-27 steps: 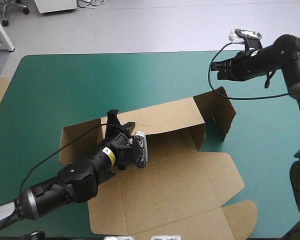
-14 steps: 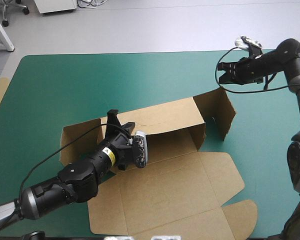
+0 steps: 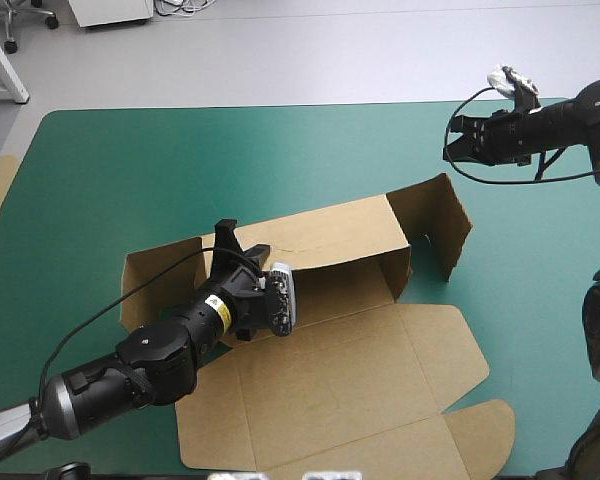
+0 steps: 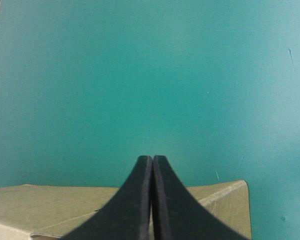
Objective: Fold the box
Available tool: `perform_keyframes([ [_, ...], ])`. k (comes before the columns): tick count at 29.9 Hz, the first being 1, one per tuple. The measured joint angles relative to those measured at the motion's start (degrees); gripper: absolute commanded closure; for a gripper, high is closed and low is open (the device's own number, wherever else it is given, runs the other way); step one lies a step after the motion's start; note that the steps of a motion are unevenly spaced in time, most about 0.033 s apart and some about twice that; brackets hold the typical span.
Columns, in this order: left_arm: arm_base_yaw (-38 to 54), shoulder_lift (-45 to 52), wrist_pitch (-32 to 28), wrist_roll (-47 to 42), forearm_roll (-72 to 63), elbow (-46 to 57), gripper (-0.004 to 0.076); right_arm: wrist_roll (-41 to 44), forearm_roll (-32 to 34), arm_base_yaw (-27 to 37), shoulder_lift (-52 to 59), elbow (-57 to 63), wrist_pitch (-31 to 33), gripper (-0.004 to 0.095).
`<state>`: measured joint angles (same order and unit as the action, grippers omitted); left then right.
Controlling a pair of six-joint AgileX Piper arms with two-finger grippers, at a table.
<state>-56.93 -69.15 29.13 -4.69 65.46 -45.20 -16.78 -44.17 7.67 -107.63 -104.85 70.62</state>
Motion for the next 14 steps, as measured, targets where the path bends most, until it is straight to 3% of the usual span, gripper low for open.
perform_keyframes([
  [14, 0.0, -0.04, 0.0, -0.65, 0.06, 0.0, 0.0734, -2.17, -1.3, -0.18, -0.06, 6.19, -0.27, 0.0927],
])
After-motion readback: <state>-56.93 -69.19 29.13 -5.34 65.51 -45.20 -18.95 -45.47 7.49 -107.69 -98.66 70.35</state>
